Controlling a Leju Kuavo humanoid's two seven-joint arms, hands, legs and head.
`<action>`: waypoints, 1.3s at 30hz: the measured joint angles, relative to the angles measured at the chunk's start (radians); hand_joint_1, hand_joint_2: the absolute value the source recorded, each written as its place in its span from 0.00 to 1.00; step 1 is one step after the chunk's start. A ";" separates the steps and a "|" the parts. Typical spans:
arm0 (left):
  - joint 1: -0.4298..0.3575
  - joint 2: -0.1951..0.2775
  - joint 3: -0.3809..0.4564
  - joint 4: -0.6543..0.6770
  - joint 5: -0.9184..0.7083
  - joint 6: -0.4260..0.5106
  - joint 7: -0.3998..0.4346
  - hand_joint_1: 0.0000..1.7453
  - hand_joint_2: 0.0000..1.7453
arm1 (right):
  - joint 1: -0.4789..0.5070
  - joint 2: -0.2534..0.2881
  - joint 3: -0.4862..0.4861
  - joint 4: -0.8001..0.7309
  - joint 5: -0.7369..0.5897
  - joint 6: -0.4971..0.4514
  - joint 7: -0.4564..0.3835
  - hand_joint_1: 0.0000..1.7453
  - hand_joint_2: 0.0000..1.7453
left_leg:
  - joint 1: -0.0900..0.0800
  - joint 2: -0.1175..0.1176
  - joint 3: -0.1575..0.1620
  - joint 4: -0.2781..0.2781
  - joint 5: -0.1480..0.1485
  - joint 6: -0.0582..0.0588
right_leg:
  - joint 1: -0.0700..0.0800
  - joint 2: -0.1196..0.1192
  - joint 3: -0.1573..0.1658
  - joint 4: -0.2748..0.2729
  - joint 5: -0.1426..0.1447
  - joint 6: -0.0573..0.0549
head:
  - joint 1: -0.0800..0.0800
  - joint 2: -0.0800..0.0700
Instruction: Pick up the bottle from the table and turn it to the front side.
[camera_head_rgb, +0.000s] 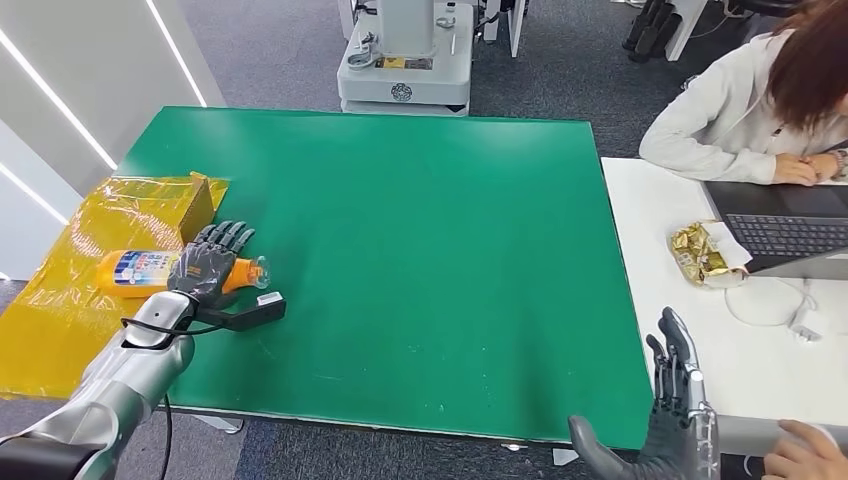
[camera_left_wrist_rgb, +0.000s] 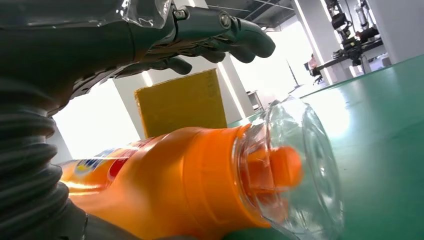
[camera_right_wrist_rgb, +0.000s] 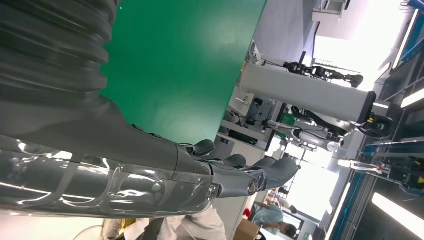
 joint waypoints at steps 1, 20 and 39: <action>0.000 -0.002 0.002 0.000 0.007 0.000 -0.003 0.00 1.00 | 0.000 -0.001 0.000 0.000 -0.001 0.000 0.000 0.00 1.00 | 0.000 0.000 0.000 0.000 0.000 0.000 | 0.000 0.000 0.000 0.000 0.000 0.000 | 0.000 0.000; 0.090 -0.089 0.105 -0.145 0.407 0.007 -0.169 0.00 1.00 | -0.005 -0.002 0.000 0.005 -0.004 0.016 0.011 0.00 1.00 | 0.000 0.000 0.000 0.000 0.000 0.000 | 0.000 0.000 0.000 0.000 0.000 0.000 | 0.000 0.000; 0.349 -0.210 0.128 -0.980 0.689 -0.008 -0.222 0.00 1.00 | -0.023 -0.002 0.000 0.047 -0.039 0.074 -0.006 0.00 1.00 | 0.000 0.000 0.001 0.000 -0.002 -0.001 | 0.000 0.000 0.001 -0.001 0.000 0.000 | 0.000 0.000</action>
